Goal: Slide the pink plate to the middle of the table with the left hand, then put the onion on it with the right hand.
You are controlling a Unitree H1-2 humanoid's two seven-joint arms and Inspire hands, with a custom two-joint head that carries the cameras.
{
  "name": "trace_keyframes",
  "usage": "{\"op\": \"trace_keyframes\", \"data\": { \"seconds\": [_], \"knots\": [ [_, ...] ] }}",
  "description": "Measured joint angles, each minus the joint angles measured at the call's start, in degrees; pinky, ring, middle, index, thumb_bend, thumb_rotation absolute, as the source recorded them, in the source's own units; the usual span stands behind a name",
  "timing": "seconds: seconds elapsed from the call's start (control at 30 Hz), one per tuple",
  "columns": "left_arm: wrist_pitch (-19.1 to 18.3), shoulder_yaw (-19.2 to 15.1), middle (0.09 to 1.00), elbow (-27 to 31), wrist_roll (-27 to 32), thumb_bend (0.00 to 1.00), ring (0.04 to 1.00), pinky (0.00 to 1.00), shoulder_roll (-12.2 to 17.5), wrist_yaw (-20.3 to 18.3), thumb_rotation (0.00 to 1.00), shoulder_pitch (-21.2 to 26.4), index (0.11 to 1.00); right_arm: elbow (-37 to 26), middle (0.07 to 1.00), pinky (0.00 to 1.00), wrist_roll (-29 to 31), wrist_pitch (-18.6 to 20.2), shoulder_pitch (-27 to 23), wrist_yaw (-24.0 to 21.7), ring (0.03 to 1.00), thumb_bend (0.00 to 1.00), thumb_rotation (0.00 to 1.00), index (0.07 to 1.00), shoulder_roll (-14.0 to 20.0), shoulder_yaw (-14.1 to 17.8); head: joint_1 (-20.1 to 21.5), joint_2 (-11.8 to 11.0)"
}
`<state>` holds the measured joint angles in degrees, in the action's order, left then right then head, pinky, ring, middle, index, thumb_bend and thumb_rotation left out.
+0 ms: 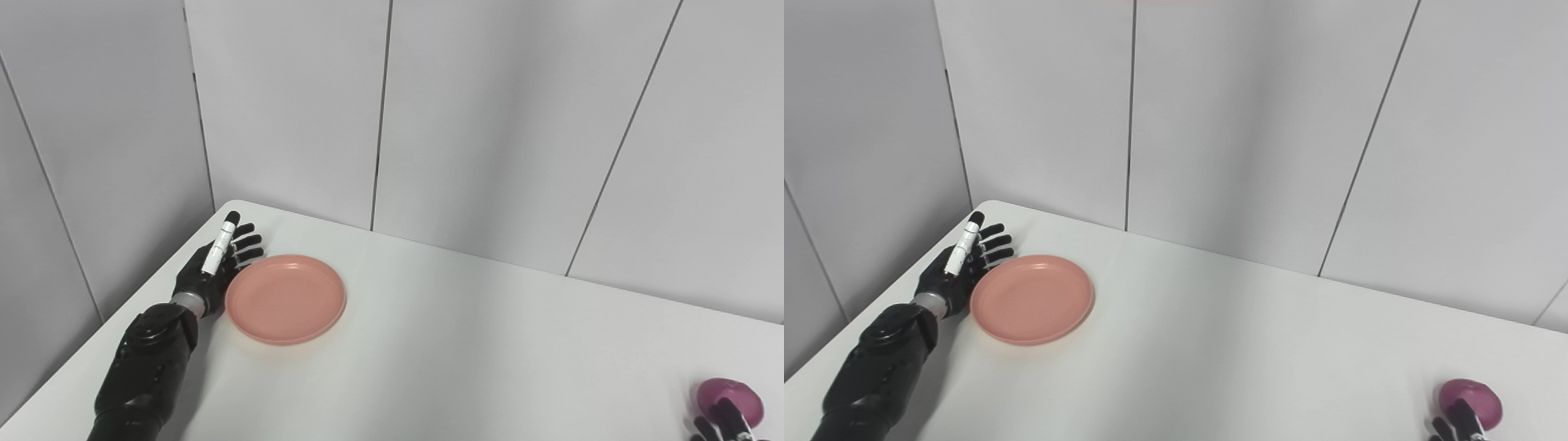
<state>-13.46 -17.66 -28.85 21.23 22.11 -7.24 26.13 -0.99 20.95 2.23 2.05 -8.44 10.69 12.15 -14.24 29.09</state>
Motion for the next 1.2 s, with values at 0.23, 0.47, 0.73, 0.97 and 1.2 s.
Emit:
{"op": "trace_keyframes", "data": {
  "seconds": [0.23,0.47,0.73,0.97,1.2],
  "knots": [
    [-3.36,0.97,0.86,7.3,-0.01,0.79,0.849,0.76,-2.1,-0.25,0.86,-3.28,0.834,-0.42,0.98,0.99,-0.01,0.03,0.23,0.36,0.975,0.78,0.93,0.96,-0.07,-0.38,0.18,0.35],
    [-5.75,0.97,0.871,12.14,0.0,0.76,0.868,0.77,-5.99,0.51,0.88,-4.67,0.842,-1.01,0.99,1.0,0.0,0.15,0.49,0.52,0.988,0.76,0.94,0.971,-0.27,-0.95,0.53,0.79],
    [-4.58,1.94,0.849,14.04,-0.61,0.82,0.857,0.77,-9.84,0.83,0.86,-5.59,0.83,-2.36,1.0,1.0,0.0,0.55,1.2,1.17,1.0,0.72,0.98,0.998,-1.13,-1.28,1.23,1.23],
    [-0.25,5.94,0.85,15.75,-3.38,0.85,0.846,0.73,-14.37,1.05,0.89,-7.46,0.841,-2.76,1.0,1.0,0.01,0.75,1.3,1.75,1.0,0.7,0.99,1.0,-1.68,-1.73,1.32,1.49],
    [1.99,7.81,0.843,15.97,-5.16,0.84,0.844,0.73,-17.69,2.28,0.87,-7.97,0.825,-3.14,1.0,1.0,0.01,1.01,1.29,1.85,1.0,0.7,0.99,1.0,-2.11,-2.05,2.02,1.76]
  ]
}}
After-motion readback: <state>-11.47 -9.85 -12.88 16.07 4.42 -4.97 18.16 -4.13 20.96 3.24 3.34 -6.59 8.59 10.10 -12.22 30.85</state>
